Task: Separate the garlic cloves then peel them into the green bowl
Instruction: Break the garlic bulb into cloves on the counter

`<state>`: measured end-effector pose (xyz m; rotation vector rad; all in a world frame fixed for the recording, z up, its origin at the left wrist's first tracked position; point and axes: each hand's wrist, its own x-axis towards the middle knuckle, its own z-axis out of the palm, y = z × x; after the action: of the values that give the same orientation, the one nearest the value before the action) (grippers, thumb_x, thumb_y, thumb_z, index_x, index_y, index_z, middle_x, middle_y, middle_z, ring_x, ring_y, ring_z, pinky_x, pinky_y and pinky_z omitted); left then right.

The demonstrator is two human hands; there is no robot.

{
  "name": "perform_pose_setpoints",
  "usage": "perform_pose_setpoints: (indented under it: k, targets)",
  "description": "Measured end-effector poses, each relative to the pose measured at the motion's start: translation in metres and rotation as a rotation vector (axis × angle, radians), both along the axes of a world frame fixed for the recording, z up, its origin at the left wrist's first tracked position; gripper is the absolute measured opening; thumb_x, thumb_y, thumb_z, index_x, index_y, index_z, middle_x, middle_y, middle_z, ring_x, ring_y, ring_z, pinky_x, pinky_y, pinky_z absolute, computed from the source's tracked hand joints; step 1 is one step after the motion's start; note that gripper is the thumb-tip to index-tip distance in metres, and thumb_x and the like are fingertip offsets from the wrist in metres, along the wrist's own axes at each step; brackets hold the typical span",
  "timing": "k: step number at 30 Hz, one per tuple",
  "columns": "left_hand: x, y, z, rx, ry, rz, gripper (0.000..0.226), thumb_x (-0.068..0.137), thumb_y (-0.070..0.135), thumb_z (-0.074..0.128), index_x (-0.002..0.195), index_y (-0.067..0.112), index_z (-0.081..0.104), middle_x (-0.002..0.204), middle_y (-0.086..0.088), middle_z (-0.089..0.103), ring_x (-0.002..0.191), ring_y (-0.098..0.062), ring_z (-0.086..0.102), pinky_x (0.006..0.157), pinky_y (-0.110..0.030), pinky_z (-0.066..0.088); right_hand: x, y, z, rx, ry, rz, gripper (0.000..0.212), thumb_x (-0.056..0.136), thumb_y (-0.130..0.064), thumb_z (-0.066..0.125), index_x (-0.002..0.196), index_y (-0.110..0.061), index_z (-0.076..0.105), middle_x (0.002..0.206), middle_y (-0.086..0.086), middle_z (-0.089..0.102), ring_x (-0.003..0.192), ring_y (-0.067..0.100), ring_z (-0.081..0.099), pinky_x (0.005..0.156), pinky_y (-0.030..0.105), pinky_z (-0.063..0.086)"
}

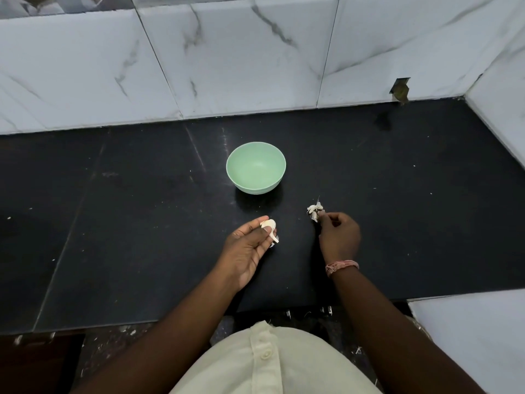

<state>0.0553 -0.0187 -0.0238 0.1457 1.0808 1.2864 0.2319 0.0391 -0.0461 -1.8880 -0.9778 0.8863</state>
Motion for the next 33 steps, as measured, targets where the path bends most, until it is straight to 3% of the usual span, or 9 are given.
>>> perform_pose_setpoints:
  k: [4,7,9,12,15,20,23,27,33]
  targets:
    - [-0.001,-0.001,0.001,0.025,0.015,0.012,0.027,0.092,-0.009,0.061,0.116,0.001,0.068,0.109,-0.015,0.074,0.098,-0.022,0.072,0.088,-0.029,0.060,-0.013,-0.013,0.005,0.200,-0.327,0.213,0.011,0.093,-0.029,0.072,0.097,-0.020,0.075,0.104,0.001,0.059,0.093,0.014,0.058,0.084,0.026,0.044]
    - [-0.001,-0.002,0.003,0.051,0.031,0.011,0.029,0.092,-0.010,0.059,0.118,0.000,0.067,0.104,-0.015,0.075,0.091,-0.019,0.073,0.076,-0.023,0.060,-0.037,-0.025,0.016,0.291,-0.154,0.480,0.006,0.091,-0.018,0.074,0.095,-0.021,0.076,0.097,-0.003,0.067,0.087,-0.001,0.060,0.086,0.016,0.045]
    - [-0.002,-0.003,0.005,0.080,0.037,0.013,0.031,0.092,-0.011,0.057,0.121,-0.003,0.065,0.100,-0.015,0.076,0.089,-0.018,0.074,0.073,-0.024,0.060,-0.050,-0.029,0.023,0.211,0.090,0.552,0.012,0.091,-0.012,0.073,0.095,-0.022,0.077,0.090,-0.006,0.075,0.086,0.003,0.069,0.083,0.022,0.054]
    - [-0.004,-0.005,0.007,0.124,0.072,0.021,0.030,0.092,-0.015,0.055,0.118,-0.004,0.065,0.093,-0.014,0.076,0.084,-0.018,0.075,0.069,-0.027,0.061,-0.054,-0.027,0.031,0.122,0.389,0.540,0.014,0.090,-0.002,0.072,0.095,-0.014,0.078,0.078,0.001,0.077,0.067,0.007,0.069,0.066,0.023,0.057]
    - [-0.009,-0.005,0.003,0.139,0.179,-0.002,0.030,0.088,-0.011,0.063,0.115,0.000,0.070,0.095,-0.013,0.075,0.092,-0.022,0.072,0.086,-0.034,0.061,-0.052,-0.025,0.034,0.039,0.488,0.509,0.011,0.089,0.001,0.073,0.099,-0.001,0.077,0.074,0.011,0.073,0.060,0.009,0.065,0.061,0.022,0.055]
    - [-0.012,-0.008,0.000,0.110,0.251,-0.015,0.028,0.085,-0.010,0.067,0.110,0.003,0.073,0.100,-0.015,0.076,0.096,-0.026,0.072,0.094,-0.038,0.058,-0.056,-0.026,0.034,0.002,0.434,0.501,0.011,0.090,0.002,0.071,0.092,-0.005,0.080,0.076,0.020,0.074,0.060,0.015,0.065,0.065,0.029,0.058]
    - [-0.013,-0.008,0.000,0.094,0.255,-0.012,0.029,0.085,-0.011,0.066,0.112,0.001,0.072,0.101,-0.018,0.075,0.098,-0.032,0.071,0.096,-0.043,0.056,-0.058,-0.026,0.034,0.039,0.361,0.512,0.015,0.091,0.004,0.066,0.090,-0.003,0.079,0.062,0.008,0.069,0.051,0.007,0.060,0.055,0.019,0.051]
    - [-0.011,-0.006,0.002,0.090,0.249,-0.009,0.026,0.089,-0.012,0.062,0.110,0.001,0.071,0.097,-0.018,0.075,0.085,-0.027,0.073,0.084,-0.033,0.061,-0.061,-0.026,0.034,0.078,0.303,0.513,0.020,0.094,0.004,0.062,0.087,-0.008,0.077,0.056,-0.007,0.065,0.047,0.000,0.055,0.052,0.016,0.047]
    - [-0.012,0.002,0.004,0.058,0.087,0.081,0.023,0.096,-0.011,0.053,0.110,-0.001,0.068,0.099,-0.013,0.075,0.088,-0.018,0.075,0.076,-0.025,0.060,-0.063,-0.026,0.024,0.037,0.495,0.375,0.017,0.099,0.000,0.059,0.095,-0.006,0.075,0.076,0.009,0.072,0.058,0.011,0.059,0.055,0.022,0.052]
